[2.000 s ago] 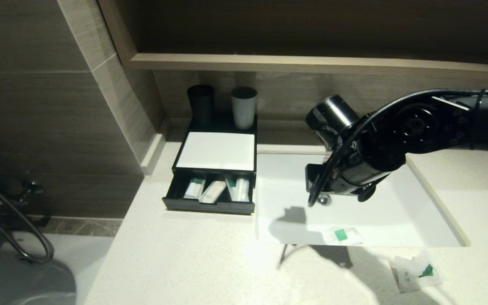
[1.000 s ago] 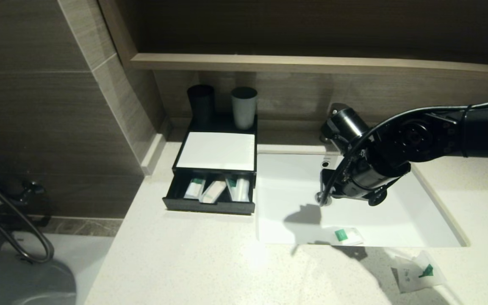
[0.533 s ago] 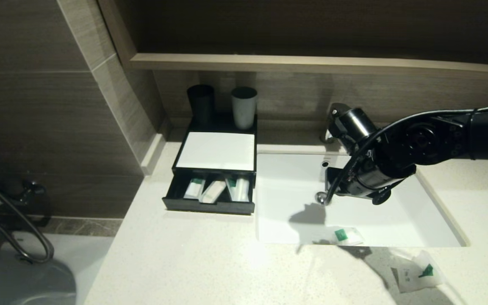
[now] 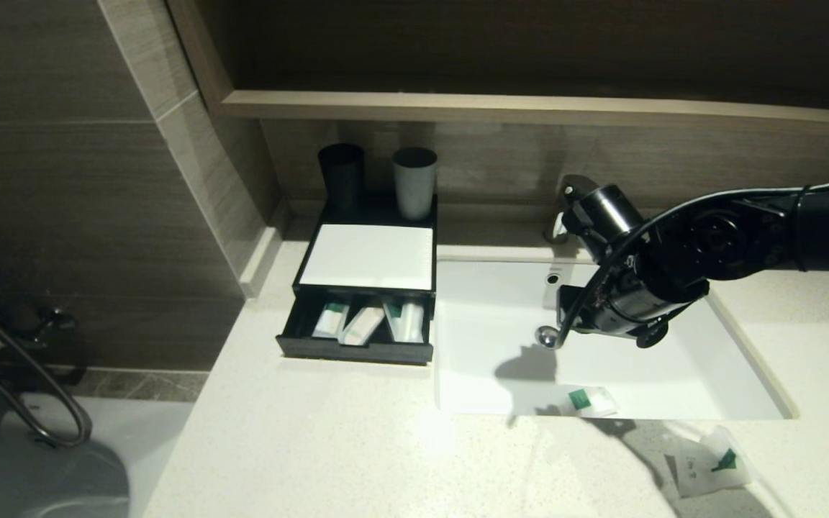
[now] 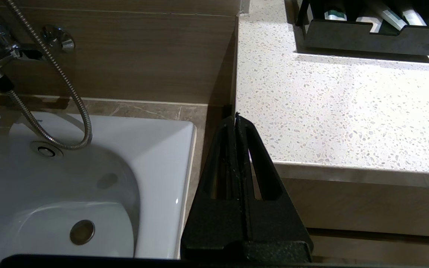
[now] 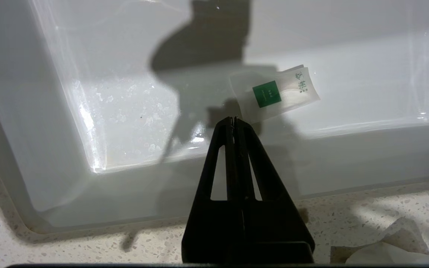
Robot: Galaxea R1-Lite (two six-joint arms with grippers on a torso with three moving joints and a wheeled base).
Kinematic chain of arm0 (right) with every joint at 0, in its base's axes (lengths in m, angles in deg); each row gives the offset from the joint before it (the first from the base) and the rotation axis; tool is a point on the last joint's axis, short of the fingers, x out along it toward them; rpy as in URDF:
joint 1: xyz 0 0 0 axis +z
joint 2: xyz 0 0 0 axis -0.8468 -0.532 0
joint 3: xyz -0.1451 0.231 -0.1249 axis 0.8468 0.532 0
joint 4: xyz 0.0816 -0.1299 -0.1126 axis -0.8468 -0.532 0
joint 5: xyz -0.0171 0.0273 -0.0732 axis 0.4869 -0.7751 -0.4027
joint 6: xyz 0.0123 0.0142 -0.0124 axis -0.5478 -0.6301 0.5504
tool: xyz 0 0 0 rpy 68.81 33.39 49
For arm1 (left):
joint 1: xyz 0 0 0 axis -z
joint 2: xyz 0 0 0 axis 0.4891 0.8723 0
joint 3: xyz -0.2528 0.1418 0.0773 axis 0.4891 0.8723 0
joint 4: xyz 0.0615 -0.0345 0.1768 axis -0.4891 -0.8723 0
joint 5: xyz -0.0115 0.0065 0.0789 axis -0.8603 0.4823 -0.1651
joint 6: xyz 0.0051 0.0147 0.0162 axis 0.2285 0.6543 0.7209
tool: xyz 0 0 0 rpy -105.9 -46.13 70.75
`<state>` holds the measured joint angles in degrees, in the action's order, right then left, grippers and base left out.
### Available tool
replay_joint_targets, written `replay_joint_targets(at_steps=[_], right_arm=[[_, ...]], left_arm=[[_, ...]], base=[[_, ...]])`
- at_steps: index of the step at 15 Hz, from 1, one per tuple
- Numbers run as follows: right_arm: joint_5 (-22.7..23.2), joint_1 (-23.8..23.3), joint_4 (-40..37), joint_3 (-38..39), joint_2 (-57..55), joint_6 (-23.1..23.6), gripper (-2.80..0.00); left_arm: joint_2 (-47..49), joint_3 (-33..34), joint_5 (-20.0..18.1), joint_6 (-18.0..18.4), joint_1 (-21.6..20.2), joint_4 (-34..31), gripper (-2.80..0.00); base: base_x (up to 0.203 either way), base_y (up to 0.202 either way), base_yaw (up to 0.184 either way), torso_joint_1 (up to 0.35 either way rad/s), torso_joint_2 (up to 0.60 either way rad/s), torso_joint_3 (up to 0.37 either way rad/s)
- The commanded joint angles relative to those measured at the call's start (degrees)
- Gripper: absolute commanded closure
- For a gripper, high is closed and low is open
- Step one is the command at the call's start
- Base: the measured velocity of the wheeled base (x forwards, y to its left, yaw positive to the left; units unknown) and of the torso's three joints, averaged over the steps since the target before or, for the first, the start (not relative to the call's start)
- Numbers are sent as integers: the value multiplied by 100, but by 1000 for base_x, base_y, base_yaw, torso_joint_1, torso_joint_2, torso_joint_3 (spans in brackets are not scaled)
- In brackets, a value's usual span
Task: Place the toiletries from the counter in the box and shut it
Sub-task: Pick up the bathroom toiletry
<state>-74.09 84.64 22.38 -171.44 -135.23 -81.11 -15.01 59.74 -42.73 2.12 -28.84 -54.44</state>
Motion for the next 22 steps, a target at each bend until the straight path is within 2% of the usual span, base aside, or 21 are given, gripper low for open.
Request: replay_joint_targets(at_steps=[1,6,9,22], right_arm=[[-13,2,-17,2,-55,-20,0],[-30,-15,7,90,-199,-29,0],[-27,-24,326,386,-231,-21,0],[-22,-261,402,468,-345,-99,0]], left_arm=[[0,1,4,0,0,2,0],[-1,1,4,0,0,2,0],[-1,1,4,0,0,2,0],[7,1,4,0,0,2,0]], base=[[0,0,0,0,0,0],[0,0,0,0,0,0],[0,0,0,0,0,0],[0,0,0,0,0,0]])
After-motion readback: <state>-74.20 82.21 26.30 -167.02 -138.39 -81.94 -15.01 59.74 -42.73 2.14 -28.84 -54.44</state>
